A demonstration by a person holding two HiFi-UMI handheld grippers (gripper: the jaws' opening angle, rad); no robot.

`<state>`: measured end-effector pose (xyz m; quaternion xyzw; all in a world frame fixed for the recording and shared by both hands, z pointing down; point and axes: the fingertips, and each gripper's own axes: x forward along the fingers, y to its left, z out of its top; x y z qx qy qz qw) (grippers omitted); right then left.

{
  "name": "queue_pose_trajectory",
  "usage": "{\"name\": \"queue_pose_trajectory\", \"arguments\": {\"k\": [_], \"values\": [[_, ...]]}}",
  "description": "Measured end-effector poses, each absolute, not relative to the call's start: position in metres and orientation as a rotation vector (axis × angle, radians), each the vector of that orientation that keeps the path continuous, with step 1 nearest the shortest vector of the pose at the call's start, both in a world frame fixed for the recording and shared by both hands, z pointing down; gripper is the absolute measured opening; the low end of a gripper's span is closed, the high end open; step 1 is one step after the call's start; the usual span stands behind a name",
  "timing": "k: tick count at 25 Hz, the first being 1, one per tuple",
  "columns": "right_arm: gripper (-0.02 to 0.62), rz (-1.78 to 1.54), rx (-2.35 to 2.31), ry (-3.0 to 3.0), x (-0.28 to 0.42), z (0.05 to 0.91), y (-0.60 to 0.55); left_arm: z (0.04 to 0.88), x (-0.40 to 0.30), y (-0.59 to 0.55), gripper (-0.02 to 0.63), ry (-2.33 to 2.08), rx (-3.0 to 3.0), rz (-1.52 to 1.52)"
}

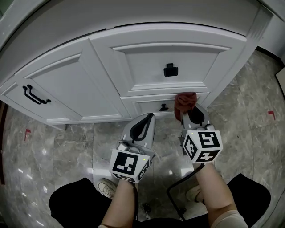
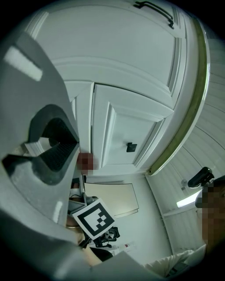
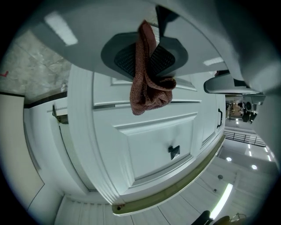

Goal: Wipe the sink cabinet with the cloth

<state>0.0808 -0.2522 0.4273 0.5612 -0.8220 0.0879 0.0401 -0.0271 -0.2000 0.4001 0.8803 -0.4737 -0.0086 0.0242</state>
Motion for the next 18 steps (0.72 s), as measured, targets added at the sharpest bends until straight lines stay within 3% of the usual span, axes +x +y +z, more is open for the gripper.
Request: {"name": "queue_pose_trajectory", "arguments": {"k": [9,18], "values": [[0.08,0.315,1.85,-2.429,0.141,0.428,-0.255,0.407,0.003,-0.206,0.0,-1.409,2.735,-0.02],[0.078,0.401,1.828,-2.51,0.11,0.43,-0.241,0.419,-0.017,-0.206,0.0,-1.439,2.71,0.007]]}}
